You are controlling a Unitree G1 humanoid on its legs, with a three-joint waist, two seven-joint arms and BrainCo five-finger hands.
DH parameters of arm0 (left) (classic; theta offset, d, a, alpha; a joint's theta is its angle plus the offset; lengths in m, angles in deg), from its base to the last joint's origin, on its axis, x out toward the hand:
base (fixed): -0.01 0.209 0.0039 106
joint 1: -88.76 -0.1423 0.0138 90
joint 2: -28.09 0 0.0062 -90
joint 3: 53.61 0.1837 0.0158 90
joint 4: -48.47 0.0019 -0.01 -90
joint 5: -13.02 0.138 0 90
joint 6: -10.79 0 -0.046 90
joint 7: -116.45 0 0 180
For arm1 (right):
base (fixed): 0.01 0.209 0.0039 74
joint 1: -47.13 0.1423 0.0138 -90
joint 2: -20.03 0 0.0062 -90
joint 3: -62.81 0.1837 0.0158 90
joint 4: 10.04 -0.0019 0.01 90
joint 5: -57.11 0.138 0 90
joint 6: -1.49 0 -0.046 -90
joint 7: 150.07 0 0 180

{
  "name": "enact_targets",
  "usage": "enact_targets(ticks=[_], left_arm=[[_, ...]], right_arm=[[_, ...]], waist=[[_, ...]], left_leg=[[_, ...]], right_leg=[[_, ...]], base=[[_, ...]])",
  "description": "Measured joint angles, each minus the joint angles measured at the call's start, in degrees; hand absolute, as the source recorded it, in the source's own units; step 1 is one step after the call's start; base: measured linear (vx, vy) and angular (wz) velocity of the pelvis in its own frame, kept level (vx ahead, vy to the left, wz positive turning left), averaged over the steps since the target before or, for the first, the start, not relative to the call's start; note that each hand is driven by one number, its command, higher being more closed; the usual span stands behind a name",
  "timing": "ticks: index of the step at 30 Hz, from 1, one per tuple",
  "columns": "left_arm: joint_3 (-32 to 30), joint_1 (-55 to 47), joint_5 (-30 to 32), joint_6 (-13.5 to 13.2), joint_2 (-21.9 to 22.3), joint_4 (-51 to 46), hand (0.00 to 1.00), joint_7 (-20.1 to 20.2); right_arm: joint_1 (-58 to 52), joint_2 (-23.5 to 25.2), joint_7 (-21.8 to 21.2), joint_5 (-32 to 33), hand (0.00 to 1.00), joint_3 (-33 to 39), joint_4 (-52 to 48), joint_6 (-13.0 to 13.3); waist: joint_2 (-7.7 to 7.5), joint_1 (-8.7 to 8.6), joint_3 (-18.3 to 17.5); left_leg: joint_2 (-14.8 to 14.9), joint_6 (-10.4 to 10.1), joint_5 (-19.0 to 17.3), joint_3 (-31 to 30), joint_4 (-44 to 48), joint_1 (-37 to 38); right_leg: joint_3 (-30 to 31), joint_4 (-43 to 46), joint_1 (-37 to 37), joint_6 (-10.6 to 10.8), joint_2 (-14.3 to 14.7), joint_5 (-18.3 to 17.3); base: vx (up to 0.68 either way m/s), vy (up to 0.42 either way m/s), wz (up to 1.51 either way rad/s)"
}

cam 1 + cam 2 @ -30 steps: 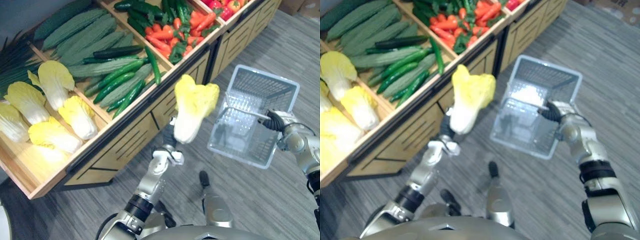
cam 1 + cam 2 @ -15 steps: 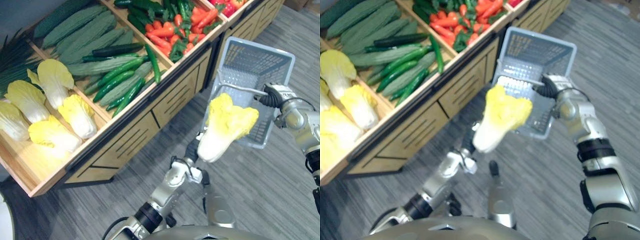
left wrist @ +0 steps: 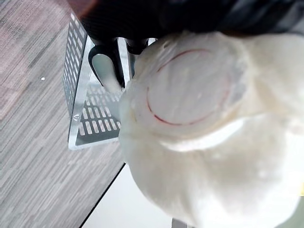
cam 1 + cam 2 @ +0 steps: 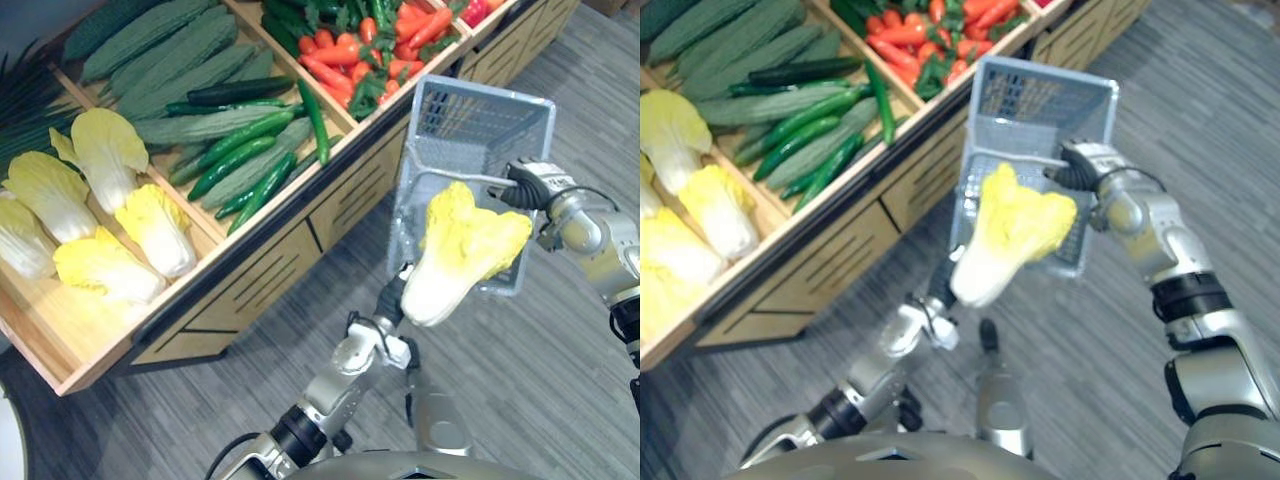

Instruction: Pick vegetable in the basket

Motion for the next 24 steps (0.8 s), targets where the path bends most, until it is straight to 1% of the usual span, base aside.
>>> enact_targets(ticks=[4,8,11,13,15,19,24], left_arm=[[0.0,0.1,0.0,0.2,0.0,1.8,1.0,0.0],[0.0,0.0,0.0,0.7,-0.1,4.9,1.0,0.0],[-0.3,0.1,0.1,0.8,-0.1,6.7,1.0,0.0],[-1.3,0.5,0.2,1.4,-0.1,7.4,1.0,-0.1],[-2.4,1.6,0.3,1.4,0.4,9.3,1.0,-0.3],[-5.2,2.9,0.6,1.5,1.2,11.4,1.0,-1.0],[-7.2,5.2,2.1,1.4,2.1,14.0,1.0,-2.7]], right_arm=[[0.0,-1.4,-1.5,0.0,1.0,-0.4,-1.1,0.9],[0.0,-4.1,-1.9,1.2,1.0,-2.2,-3.1,1.3],[0.0,-4.5,-2.0,1.9,1.0,-2.4,-4.2,1.3],[0.0,-4.9,-2.0,2.3,1.0,-2.4,-4.5,1.5],[0.0,-4.9,-2.3,2.3,1.0,-2.4,-4.5,1.5],[-0.1,-5.0,-3.7,2.3,1.0,-2.4,-4.6,1.5],[-1.6,-6.7,-4.5,2.3,1.0,-2.9,-8.3,1.4]], waist=[[0.05,0.01,0.0],[0.11,-0.22,0.1],[0.41,-1.33,0.3],[0.68,-1.48,0.7],[0.91,-1.49,1.1],[0.88,-1.55,1.8],[0.83,-1.61,2.1]], left_leg=[[-0.1,0.0,0.0,-0.1,0.0,0.2],[-0.3,0.1,-0.4,0.0,0.0,0.6],[-0.3,0.0,-0.4,0.0,0.0,0.6],[-0.4,0.0,-0.4,0.1,0.0,0.6],[-0.4,0.0,-0.2,0.2,0.0,0.6],[-0.4,0.0,0.0,0.2,0.0,0.6],[-0.5,0.2,0.1,0.4,0.0,0.6]], right_leg=[[0.3,0.0,0.1,0.0,0.0,0.0],[1.4,0.0,0.2,0.0,0.1,0.0],[1.6,0.0,0.2,0.0,0.2,0.0],[1.9,0.0,0.2,0.0,0.2,0.0],[2.2,-0.1,0.1,0.0,0.3,0.0],[2.4,-0.2,0.0,0.0,0.4,0.0],[2.7,-0.4,-0.1,0.0,0.4,0.0]], base=[[-0.01,-0.007,-0.02],[-0.04,-0.024,-0.08],[-0.05,-0.036,-0.02],[-0.06,-0.039,-0.05],[-0.06,-0.043,-0.04],[-0.04,-0.035,-0.02],[-0.01,-0.014,-0.02]])
